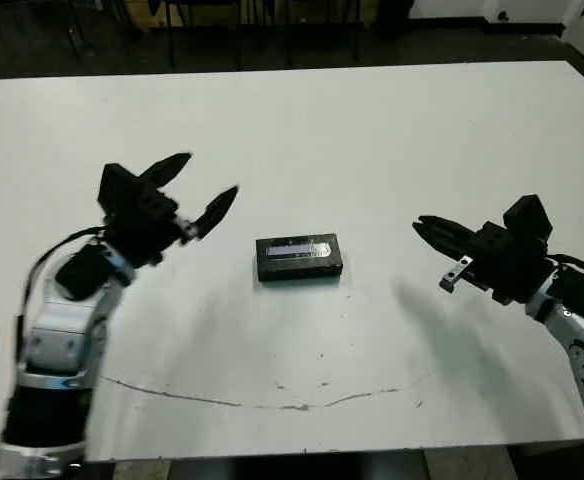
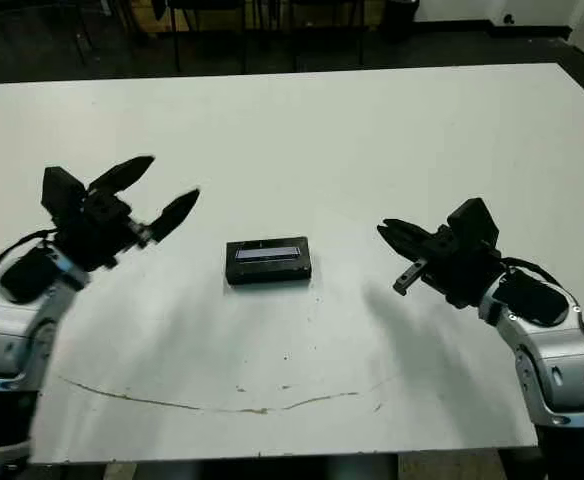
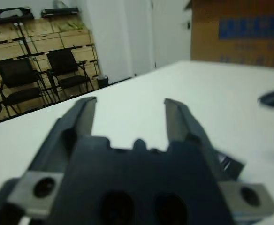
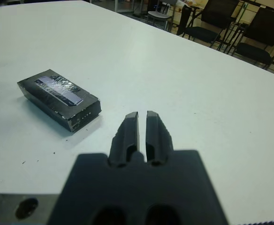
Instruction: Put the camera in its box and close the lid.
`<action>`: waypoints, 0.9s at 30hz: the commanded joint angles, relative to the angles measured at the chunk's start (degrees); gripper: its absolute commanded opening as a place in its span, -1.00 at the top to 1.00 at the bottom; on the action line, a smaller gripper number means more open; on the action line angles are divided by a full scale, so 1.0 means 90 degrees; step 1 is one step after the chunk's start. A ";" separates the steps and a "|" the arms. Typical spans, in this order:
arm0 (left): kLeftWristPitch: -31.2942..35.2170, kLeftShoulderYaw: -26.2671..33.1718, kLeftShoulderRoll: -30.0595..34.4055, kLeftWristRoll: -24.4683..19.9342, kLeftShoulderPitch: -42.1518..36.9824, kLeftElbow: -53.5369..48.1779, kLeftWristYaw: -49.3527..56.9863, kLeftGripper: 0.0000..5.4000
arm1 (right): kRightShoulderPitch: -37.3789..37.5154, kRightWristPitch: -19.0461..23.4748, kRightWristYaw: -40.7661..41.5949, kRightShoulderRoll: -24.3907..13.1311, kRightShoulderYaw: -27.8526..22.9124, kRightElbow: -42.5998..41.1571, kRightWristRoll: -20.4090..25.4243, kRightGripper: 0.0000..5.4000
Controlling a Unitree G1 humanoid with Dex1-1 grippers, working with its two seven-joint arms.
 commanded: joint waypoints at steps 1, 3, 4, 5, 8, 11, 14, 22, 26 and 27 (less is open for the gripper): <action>0.0261 -0.0402 -0.0328 0.0217 -0.0197 0.0122 0.0365 0.03 | 0.0034 0.0058 -0.0086 0.0097 -0.0047 0.0104 0.0045 1.00; 0.0371 -0.0636 -0.0503 0.0313 -0.0291 0.0274 0.0492 0.17 | 0.0038 -0.0001 -0.0109 0.0125 -0.0051 0.0128 0.0022 1.00; 0.0438 -0.0772 -0.0592 0.0388 -0.0328 0.0382 0.0557 0.24 | 0.0043 -0.0034 -0.0127 0.0131 -0.0047 0.0130 -0.0003 1.00; 0.0458 -0.0872 -0.0650 0.0457 -0.0350 0.0479 0.0605 0.32 | 0.0049 -0.0059 -0.0140 0.0134 -0.0044 0.0129 -0.0021 1.00; 0.0540 -0.1254 -0.0777 0.0811 -0.0371 0.0818 0.0798 0.54 | 0.0086 -0.0039 -0.0176 0.0149 -0.0055 0.0068 -0.0019 1.00; 0.0620 -0.1573 -0.0773 0.1079 -0.0387 0.1259 0.0753 0.75 | 0.0125 0.0125 -0.0255 0.0134 -0.0064 -0.0050 -0.0008 1.00; 0.0841 -0.1844 -0.0612 0.1351 -0.0376 0.1428 0.0625 0.97 | 0.0164 0.0126 -0.0262 0.0114 -0.0069 -0.0103 0.0006 1.00; 0.1482 -0.2203 -0.0280 0.1619 0.0021 0.1512 0.0263 0.99 | 0.0191 0.0092 -0.0205 0.0077 -0.0082 -0.0118 0.0007 1.00; 0.1684 -0.2211 -0.0129 0.1628 0.0213 0.1440 0.0122 0.99 | 0.0207 0.0201 -0.0250 0.0065 -0.0081 -0.0194 0.0003 1.00; 0.1734 -0.2209 -0.0093 0.1642 0.0235 0.1422 0.0107 0.99 | 0.0203 0.0201 -0.0238 0.0067 -0.0080 -0.0180 0.0005 1.00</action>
